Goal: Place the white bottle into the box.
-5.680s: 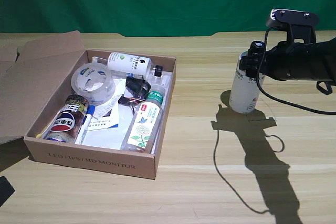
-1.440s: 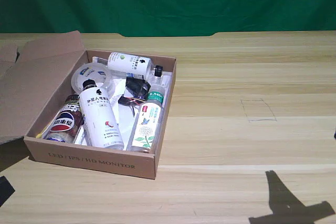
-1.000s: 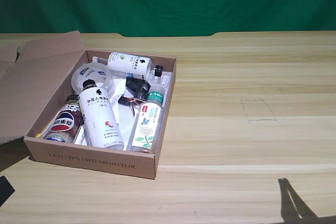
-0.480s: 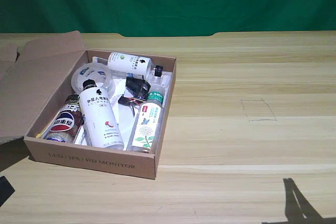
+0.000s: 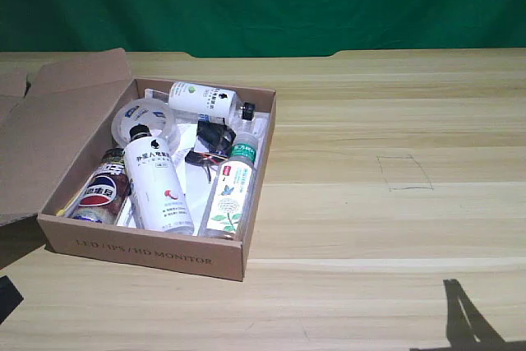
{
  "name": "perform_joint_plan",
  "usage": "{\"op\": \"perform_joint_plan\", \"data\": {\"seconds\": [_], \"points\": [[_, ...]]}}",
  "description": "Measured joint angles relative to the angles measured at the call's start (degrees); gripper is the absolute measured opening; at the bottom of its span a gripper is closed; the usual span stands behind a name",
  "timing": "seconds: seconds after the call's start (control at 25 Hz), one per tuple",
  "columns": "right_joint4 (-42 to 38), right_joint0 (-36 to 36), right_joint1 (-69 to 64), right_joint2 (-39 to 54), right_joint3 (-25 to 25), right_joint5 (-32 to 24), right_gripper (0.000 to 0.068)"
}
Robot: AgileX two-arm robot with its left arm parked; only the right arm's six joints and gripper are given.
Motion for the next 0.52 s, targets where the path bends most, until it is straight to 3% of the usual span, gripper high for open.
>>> {"op": "perform_joint_plan", "data": {"seconds": [0.52], "points": [[0.0,0.0,0.0,0.0,0.0,0.0,0.0003]]}}
